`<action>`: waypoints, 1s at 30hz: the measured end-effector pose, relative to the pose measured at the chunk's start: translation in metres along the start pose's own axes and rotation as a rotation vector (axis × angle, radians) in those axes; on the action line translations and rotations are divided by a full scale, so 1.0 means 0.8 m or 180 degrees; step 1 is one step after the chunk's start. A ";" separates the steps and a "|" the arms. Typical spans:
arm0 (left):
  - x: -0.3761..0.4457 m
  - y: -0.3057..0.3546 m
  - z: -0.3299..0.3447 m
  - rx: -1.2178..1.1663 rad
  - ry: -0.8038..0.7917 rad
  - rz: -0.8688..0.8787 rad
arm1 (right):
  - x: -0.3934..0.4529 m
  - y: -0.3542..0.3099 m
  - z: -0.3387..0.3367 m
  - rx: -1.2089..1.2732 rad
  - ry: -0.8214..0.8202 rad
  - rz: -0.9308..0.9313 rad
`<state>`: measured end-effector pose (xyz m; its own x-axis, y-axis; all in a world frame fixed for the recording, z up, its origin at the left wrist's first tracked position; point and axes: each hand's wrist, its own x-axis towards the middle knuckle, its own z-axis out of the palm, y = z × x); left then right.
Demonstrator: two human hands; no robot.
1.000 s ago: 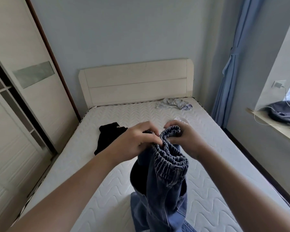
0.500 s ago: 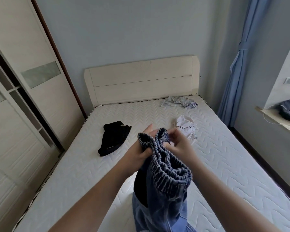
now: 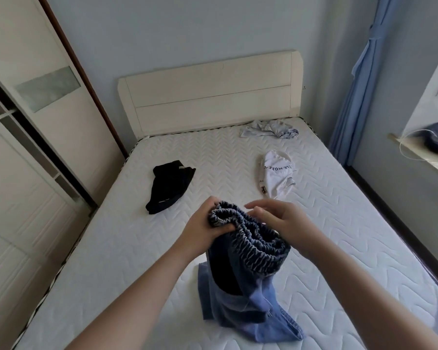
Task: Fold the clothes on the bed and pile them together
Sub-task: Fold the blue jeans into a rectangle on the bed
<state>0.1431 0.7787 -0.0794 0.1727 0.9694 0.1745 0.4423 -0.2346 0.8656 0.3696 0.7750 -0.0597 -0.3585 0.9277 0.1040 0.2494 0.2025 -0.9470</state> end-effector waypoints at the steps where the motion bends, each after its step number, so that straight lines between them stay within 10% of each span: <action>1: 0.000 -0.005 0.004 0.0062 0.0096 0.0010 | -0.006 0.009 -0.004 -0.0059 -0.0090 0.0057; 16: 0.012 -0.027 0.050 0.0312 0.0006 0.0009 | -0.018 0.057 -0.055 -0.2203 -0.1001 0.0186; 30: 0.007 -0.029 0.052 0.0009 -0.0015 0.0135 | -0.032 0.067 -0.040 -0.2566 -0.0045 -0.0679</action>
<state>0.1703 0.7866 -0.1175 0.1954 0.9582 0.2088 0.4371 -0.2757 0.8561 0.4209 0.7719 -0.1033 -0.4810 0.8410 0.2477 0.7404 0.5409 -0.3990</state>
